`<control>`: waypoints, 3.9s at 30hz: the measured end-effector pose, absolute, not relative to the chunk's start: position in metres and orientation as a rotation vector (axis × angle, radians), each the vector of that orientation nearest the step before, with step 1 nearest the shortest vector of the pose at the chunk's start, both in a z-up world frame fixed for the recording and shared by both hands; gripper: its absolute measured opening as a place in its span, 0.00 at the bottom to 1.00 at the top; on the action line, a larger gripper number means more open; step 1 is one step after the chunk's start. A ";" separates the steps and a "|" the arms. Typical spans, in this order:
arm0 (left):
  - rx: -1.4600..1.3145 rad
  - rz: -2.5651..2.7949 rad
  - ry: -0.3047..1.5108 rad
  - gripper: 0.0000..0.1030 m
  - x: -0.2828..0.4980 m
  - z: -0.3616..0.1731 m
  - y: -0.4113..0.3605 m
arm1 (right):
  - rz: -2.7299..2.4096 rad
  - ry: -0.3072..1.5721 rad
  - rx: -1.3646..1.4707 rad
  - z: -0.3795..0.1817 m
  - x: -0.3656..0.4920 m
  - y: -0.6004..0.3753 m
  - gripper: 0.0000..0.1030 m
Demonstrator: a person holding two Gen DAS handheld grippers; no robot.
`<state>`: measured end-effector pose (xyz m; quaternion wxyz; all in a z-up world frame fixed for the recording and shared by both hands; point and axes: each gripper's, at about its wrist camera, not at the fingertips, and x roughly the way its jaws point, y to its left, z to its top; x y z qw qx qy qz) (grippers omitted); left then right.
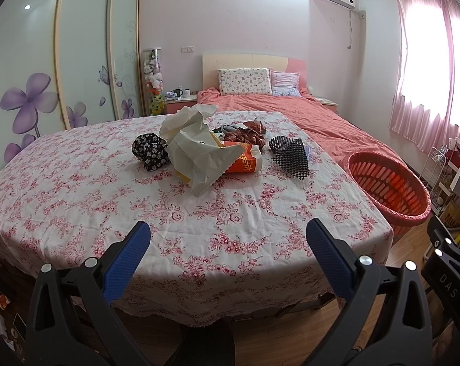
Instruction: Collect trash
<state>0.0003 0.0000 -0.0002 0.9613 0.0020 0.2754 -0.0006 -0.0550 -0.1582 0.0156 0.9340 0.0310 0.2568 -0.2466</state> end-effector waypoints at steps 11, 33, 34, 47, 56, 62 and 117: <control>0.004 -0.001 0.559 0.98 0.000 0.000 0.000 | -0.504 0.525 0.064 0.016 -0.055 -0.158 0.96; 0.004 -0.001 0.560 0.98 0.000 0.000 0.000 | -0.505 0.526 0.065 0.016 -0.056 -0.159 0.96; 0.004 -0.001 0.560 0.98 0.000 0.000 0.000 | -0.505 0.526 0.065 0.016 -0.056 -0.159 0.96; 0.005 0.000 0.560 0.98 0.000 0.000 0.000 | -0.505 0.526 0.067 0.015 -0.055 -0.159 0.96; 0.003 0.030 0.567 0.98 0.013 -0.007 0.012 | -0.461 0.525 0.071 0.013 -0.037 -0.155 0.96; -0.027 0.049 0.589 0.98 0.028 -0.007 0.030 | -0.366 0.540 0.123 0.014 -0.002 -0.150 0.96; -0.235 -0.058 0.873 0.61 0.185 -0.032 0.077 | 0.015 0.710 0.171 -0.006 0.146 -0.119 0.06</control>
